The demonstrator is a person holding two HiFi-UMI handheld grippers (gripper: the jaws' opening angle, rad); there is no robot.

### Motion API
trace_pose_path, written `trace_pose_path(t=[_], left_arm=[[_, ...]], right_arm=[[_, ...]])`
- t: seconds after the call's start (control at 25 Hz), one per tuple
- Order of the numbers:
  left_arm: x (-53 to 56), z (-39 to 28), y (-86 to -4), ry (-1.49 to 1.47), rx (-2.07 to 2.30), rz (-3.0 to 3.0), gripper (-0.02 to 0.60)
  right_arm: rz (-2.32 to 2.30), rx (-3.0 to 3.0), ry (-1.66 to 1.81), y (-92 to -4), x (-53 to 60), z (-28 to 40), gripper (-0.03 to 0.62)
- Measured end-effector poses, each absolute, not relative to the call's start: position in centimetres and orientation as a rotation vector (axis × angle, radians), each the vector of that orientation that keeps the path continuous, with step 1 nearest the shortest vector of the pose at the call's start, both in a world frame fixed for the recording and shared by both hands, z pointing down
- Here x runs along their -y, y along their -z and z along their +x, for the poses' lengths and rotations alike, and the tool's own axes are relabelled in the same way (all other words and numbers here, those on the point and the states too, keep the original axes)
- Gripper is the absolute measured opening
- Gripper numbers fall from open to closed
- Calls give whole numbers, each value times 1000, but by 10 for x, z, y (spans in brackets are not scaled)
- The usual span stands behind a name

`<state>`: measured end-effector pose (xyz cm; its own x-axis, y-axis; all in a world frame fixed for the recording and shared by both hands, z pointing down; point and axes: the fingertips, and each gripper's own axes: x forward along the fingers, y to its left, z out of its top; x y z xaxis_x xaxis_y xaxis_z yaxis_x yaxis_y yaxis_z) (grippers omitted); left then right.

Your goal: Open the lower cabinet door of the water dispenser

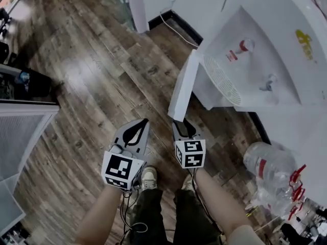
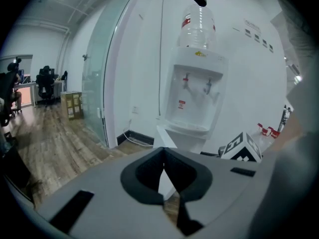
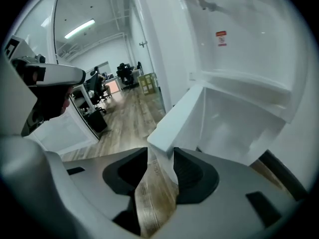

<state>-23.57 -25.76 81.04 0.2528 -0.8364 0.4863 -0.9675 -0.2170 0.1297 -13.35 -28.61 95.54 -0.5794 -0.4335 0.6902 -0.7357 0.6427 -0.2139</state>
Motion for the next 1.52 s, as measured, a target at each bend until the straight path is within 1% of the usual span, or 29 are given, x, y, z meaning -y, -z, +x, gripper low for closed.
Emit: trace_pose_path(t=[0.2, 0.32, 0.48, 0.6, 0.8, 0.88, 0.92, 1.32, 1.52], left_arm=[[247, -287, -809, -427, 1734, 2072, 6], [245, -312, -813, -415, 1764, 2033, 5], [240, -337, -810, -434, 1805, 2001, 6], [232, -346, -803, -448, 1813, 1984, 5], [224, -346, -778, -479, 1816, 1981, 5], [224, -347, -763, -482, 1826, 1973, 6], [224, -348, -755, -479, 1831, 1967, 6], [226, -325, -649, -519, 1831, 2015, 6], [221, -303, -588, -533, 1818, 2062, 6]], right_arm=[[791, 2321, -622, -952, 286, -198, 170], [699, 2369, -546, -951, 290, -233, 185], [595, 2381, -488, -955, 296, -264, 181], [561, 2356, -508, -951, 298, -273, 186], [577, 2371, -521, -906, 290, -259, 139], [573, 2388, -503, -881, 287, -250, 91], [571, 2399, -481, -866, 287, -245, 78], [625, 2491, -373, -703, 288, -186, 17], [612, 2523, -239, -615, 280, -159, 6]])
